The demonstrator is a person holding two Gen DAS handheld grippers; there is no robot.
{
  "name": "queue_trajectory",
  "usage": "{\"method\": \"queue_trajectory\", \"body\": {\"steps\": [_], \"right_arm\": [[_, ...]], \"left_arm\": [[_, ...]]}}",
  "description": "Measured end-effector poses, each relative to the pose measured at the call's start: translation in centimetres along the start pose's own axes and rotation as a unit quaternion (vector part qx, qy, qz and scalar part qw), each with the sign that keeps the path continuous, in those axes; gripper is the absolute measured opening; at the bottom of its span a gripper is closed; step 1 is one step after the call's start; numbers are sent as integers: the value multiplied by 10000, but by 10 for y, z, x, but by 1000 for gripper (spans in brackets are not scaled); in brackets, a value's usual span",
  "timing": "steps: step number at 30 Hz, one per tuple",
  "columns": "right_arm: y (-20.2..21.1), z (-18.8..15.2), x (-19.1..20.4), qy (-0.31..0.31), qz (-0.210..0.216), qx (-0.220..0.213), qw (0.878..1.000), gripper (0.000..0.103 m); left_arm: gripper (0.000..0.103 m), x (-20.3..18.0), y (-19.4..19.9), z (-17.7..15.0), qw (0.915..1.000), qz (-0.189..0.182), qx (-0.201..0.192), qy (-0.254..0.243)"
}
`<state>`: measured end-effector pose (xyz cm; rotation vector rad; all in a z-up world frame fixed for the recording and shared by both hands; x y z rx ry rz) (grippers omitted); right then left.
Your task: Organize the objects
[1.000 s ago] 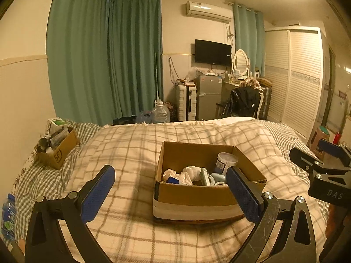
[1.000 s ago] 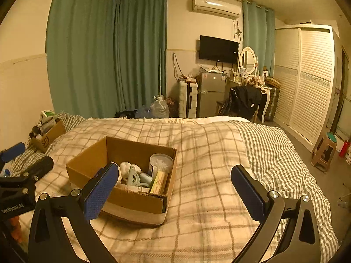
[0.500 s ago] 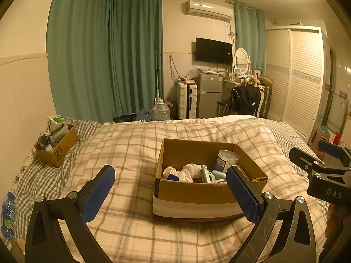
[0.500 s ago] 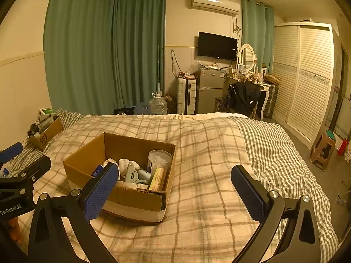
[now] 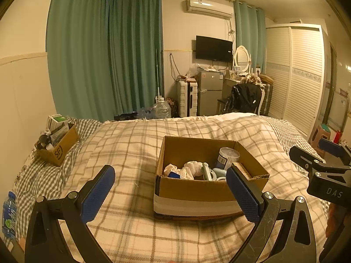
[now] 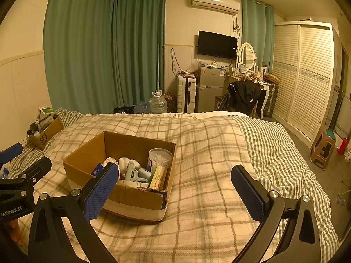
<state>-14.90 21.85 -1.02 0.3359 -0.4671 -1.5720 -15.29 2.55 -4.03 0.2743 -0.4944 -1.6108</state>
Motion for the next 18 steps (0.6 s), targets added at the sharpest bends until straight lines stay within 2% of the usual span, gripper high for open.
{"method": "queue_trajectory", "body": {"steps": [18], "right_arm": [[0, 0, 0, 2, -14, -2, 10000, 103]], "left_arm": [[103, -2, 0, -3, 10000, -27, 56, -7]]}}
Point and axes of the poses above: each gripper's, at about its wrist camera, not at the fingertips, and y roughly against the way its jaws point, x to its left, z to its top, the point moved 2 cm from there along -y, roughly the way its jaws point, and after that the axes turned 6 degrees about -y, right-handed, at the moved point
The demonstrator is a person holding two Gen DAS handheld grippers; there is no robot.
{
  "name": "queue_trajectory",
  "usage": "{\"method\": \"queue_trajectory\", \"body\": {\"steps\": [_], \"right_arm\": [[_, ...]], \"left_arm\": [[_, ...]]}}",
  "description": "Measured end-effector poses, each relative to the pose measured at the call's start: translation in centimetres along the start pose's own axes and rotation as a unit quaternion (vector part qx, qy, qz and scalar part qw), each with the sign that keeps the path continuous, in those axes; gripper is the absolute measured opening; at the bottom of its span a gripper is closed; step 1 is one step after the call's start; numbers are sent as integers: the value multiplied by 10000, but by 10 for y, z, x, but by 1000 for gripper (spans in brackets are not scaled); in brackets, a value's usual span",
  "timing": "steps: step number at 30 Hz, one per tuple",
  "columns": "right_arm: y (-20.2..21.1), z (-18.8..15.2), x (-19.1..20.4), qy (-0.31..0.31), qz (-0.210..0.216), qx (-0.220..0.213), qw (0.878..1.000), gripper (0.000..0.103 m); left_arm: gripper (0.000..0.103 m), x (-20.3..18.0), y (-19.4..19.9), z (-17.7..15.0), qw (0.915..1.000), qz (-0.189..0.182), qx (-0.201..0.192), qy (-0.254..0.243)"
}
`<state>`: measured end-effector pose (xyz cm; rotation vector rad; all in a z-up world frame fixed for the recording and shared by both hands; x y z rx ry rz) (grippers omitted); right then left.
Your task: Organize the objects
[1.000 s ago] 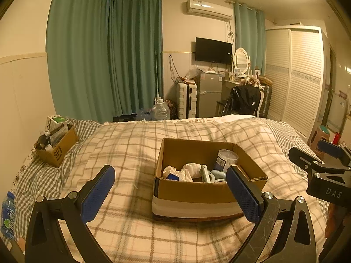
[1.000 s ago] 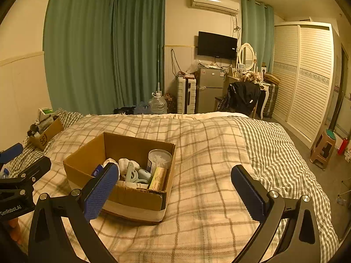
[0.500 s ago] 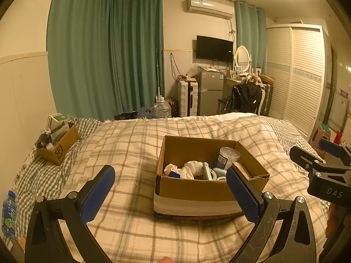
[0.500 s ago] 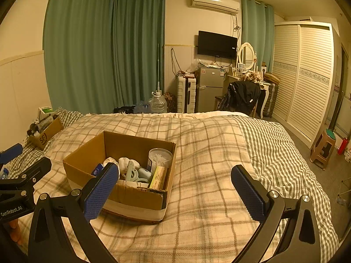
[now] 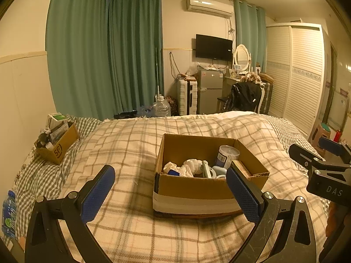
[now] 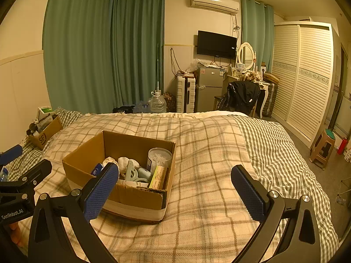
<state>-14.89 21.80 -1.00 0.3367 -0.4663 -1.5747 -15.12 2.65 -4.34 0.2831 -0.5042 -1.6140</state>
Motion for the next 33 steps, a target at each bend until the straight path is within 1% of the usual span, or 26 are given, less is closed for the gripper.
{"method": "queue_trajectory", "body": {"steps": [33], "right_arm": [[-2, -5, 4, 16, 1, 75, 10000, 103]], "left_arm": [[103, -3, 1, 0, 10000, 17, 2, -60]]}}
Point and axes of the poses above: each gripper's, at about its wrist camera, not at the fingertips, and y roughly against the way its jaws point, x to its left, z to its top, the point moved 2 cm from there along -y, roughly the way its jaws point, and after that the axes turned 6 degrees about -y, right-handed, at the moved point
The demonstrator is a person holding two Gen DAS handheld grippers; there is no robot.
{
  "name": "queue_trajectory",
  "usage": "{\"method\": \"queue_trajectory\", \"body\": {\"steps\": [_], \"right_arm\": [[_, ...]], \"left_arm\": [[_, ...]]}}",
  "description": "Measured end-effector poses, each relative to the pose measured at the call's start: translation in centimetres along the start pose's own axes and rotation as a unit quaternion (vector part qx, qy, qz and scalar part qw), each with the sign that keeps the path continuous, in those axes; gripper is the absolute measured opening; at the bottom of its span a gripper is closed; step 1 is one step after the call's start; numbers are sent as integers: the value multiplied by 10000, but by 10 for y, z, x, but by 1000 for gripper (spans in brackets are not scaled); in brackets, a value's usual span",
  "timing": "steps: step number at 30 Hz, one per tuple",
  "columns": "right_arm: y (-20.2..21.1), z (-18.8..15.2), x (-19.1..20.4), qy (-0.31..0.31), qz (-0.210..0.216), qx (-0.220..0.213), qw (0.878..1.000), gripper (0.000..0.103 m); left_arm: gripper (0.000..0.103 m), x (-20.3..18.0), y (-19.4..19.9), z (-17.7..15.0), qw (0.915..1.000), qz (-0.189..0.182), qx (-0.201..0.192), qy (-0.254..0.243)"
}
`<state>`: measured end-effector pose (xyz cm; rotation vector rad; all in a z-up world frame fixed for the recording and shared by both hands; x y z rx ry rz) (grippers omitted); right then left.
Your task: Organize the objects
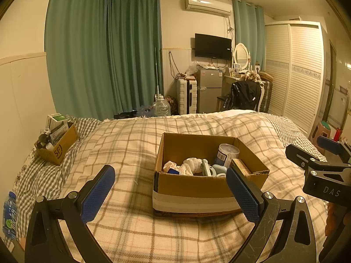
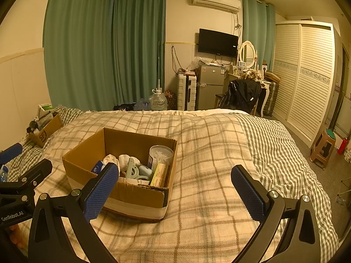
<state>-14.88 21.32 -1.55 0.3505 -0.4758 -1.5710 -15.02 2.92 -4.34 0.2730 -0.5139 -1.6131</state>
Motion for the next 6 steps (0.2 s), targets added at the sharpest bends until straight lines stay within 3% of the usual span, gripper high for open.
{"method": "queue_trajectory", "body": {"steps": [6], "right_arm": [[-1, 0, 1, 8, 2, 16, 10000, 103]], "left_arm": [[103, 0, 0, 1, 10000, -16, 0, 27]]}}
Point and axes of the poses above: each gripper's, at about its wrist camera, not at the fingertips, and y roughly against the way its jaws point, x to its left, z to its top, the point moved 2 cm from there along -y, roughly the way its jaws point, and after that the axes turned 6 degrees about -y, right-handed, at the moved point
